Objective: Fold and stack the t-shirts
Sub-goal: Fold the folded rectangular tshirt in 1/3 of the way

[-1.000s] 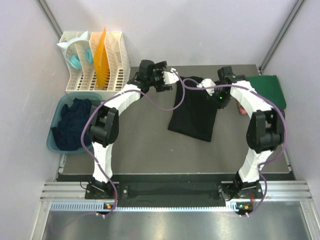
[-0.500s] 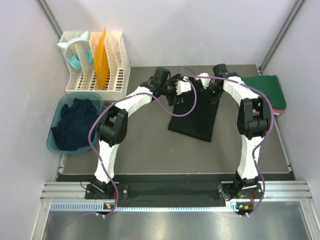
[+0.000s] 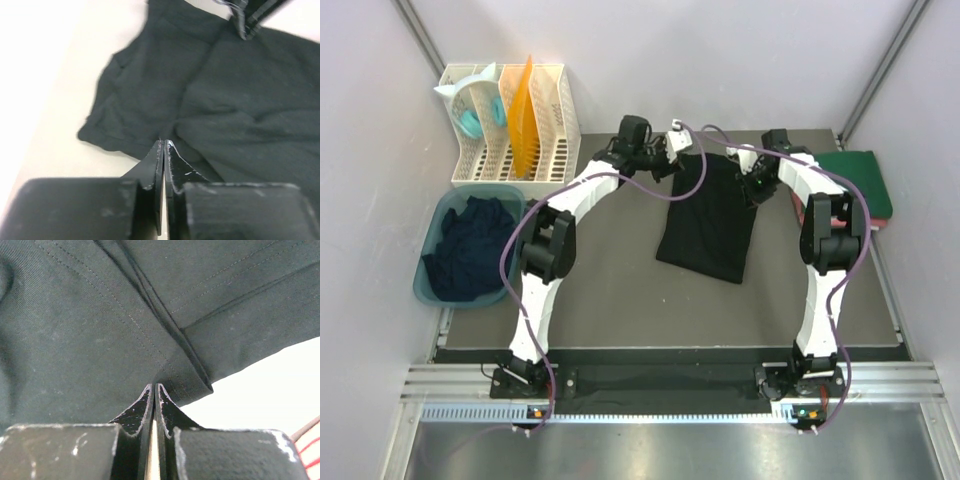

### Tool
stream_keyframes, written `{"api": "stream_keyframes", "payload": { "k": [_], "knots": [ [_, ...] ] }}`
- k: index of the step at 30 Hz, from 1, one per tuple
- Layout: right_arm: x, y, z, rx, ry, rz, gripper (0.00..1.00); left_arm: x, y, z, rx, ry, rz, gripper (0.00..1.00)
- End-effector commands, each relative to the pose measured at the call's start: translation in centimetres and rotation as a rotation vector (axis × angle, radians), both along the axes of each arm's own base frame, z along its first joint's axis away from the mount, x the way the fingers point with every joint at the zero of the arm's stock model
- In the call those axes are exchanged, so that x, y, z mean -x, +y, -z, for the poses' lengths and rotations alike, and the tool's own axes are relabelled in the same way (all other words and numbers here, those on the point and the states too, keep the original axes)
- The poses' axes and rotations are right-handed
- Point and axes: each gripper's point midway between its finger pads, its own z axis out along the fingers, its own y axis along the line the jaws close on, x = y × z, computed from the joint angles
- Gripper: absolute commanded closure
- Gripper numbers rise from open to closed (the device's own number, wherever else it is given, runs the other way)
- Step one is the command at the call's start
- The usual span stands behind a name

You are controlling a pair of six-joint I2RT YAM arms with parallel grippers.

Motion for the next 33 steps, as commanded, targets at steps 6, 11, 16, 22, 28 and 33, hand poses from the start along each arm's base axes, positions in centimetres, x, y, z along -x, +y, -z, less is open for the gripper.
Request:
{"api": "stream_keyframes", "payload": {
  "k": [6, 11, 16, 22, 28, 33],
  "knots": [
    [-0.5, 0.5, -0.4, -0.046, -0.025, 0.013, 1.00, -0.2, -2.0, -1.8, 0.154, 0.121, 0.034, 1.00],
    [-0.2, 0.9, -0.1, -0.047, -0.015, 0.011, 1.00, 1.4, -3.4, -0.1, 0.210, 0.285, 0.130, 1.00],
    [0.2, 1.2, -0.1, -0.044, -0.012, 0.006, 1.00, 0.5, -3.2, 4.2, 0.155, 0.321, 0.078, 1.00],
    [0.2, 1.0, 0.0, -0.025, -0.017, 0.015, 1.00, -0.5, -1.4, 8.6, 0.004, 0.287, 0.002, 1.00],
    [0.0, 0.5, -0.1, 0.010, -0.028, 0.040, 1.00, -2.6, 0.1, 11.2, -0.118, 0.191, -0.126, 1.00],
    [0.1, 0.2, -0.3, 0.026, -0.040, 0.049, 1.00, -4.2, 1.2, 11.7, -0.197, 0.071, -0.223, 1.00]
  ]
}}
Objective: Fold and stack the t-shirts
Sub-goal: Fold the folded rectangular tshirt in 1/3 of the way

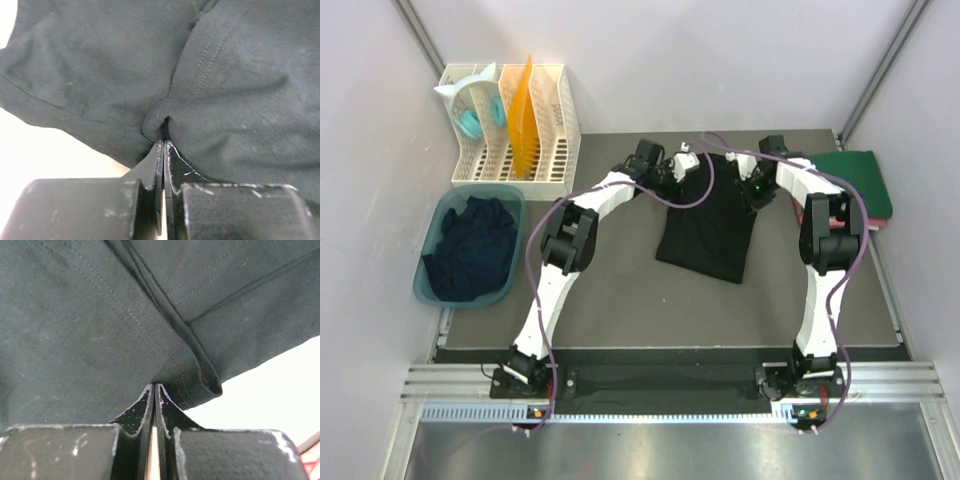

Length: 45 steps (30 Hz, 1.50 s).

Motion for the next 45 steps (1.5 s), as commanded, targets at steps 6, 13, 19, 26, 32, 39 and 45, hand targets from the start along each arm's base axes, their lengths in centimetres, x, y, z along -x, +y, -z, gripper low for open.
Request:
{"api": "stream_keyframes", "payload": {
  "k": [6, 13, 19, 26, 32, 39, 45],
  "knots": [
    [-0.5, -0.3, -2.0, 0.026, -0.075, 0.018, 1.00, -1.8, 1.1, -2.7, -0.078, -0.182, -0.079, 1.00],
    [-0.6, -0.2, -2.5, 0.035, -0.090, 0.016, 1.00, -0.9, 2.3, -5.5, -0.062, -0.174, -0.047, 0.99],
    [-0.2, 0.4, -2.1, 0.044, -0.088, -0.002, 1.00, 0.4, 3.7, -6.5, -0.061, -0.132, 0.000, 0.52],
    [-0.3, 0.8, -2.2, 0.057, -0.096, -0.015, 1.00, 3.3, 3.4, -6.6, 0.006, 0.013, 0.127, 0.26],
    [-0.2, 0.9, -2.2, 0.071, -0.096, -0.025, 1.00, 4.1, 2.4, -6.4, 0.059, 0.093, 0.174, 0.26],
    [-0.3, 1.3, -2.1, 0.083, -0.100, -0.038, 1.00, 5.6, 1.0, -7.3, 0.157, 0.167, 0.233, 0.29],
    [-0.3, 1.8, -2.1, 0.089, -0.102, -0.051, 1.00, 5.4, 1.2, -4.9, 0.130, 0.194, 0.225, 0.31]
  ]
}}
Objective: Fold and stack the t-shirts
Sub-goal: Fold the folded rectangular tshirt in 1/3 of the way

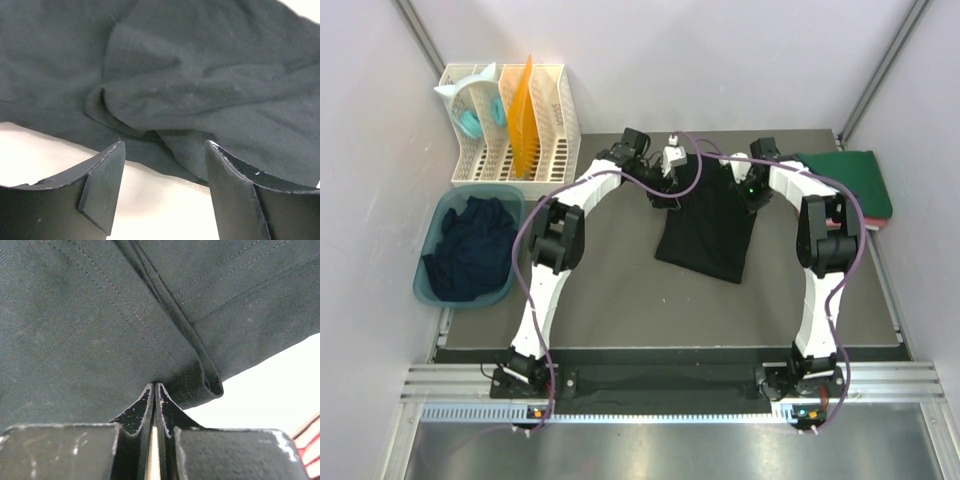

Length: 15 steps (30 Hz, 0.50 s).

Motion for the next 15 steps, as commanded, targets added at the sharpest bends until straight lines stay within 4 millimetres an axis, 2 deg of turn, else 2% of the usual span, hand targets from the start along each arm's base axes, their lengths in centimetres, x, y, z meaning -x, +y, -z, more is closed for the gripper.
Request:
{"api": "stream_keyframes", "payload": {
  "k": [1, 15],
  "knots": [
    [-0.3, 1.6, -2.4, -0.011, -0.062, -0.046, 1.00, 0.4, -0.5, 0.3, 0.022, 0.032, 0.025, 0.31],
    [-0.1, 1.9, -2.6, 0.008, -0.069, -0.062, 1.00, -1.4, -1.9, 0.6, 0.087, 0.024, -0.007, 0.30]
  ]
}}
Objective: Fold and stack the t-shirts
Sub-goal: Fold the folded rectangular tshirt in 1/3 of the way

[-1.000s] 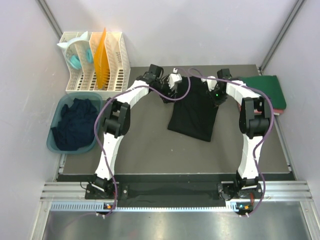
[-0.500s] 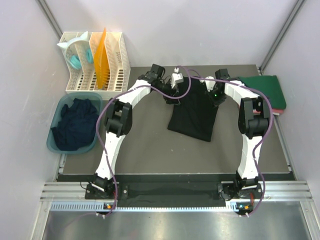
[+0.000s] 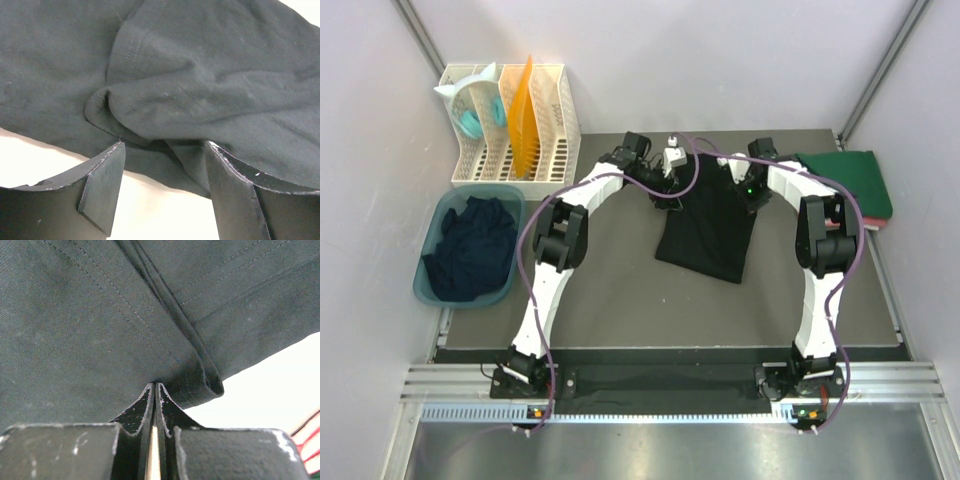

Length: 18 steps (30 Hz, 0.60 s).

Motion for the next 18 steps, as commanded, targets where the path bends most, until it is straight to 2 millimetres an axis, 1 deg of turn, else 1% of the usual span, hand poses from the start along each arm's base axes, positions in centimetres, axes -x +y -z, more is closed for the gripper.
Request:
{"api": "stream_keyframes", "payload": {
  "k": [1, 4, 8, 15, 16, 18],
  "knots": [
    [-0.17, 1.93, -2.61, -0.015, -0.067, -0.064, 1.00, -1.16, -1.38, -1.24, 0.067, -0.023, -0.001, 0.30],
    [-0.27, 2.15, -2.80, -0.014, -0.072, -0.068, 1.00, -1.39, -1.79, -1.10, 0.079, -0.014, -0.009, 0.30],
    [-0.29, 2.37, -2.89, -0.010, -0.073, -0.077, 1.00, -1.16, -2.19, -0.93, 0.079, -0.010, -0.005, 0.30],
    [-0.39, 2.25, -2.81, 0.002, -0.077, -0.080, 1.00, -1.14, -2.10, -0.99, 0.079, -0.002, -0.010, 0.30],
    [-0.42, 2.31, -2.86, 0.002, -0.079, -0.079, 1.00, -1.06, -2.18, -0.88, 0.079, 0.000, -0.008, 0.30],
    [-0.46, 2.21, -2.77, 0.004, -0.079, -0.078, 1.00, -0.97, -2.15, -0.79, 0.077, 0.007, -0.009, 0.40]
  ]
}}
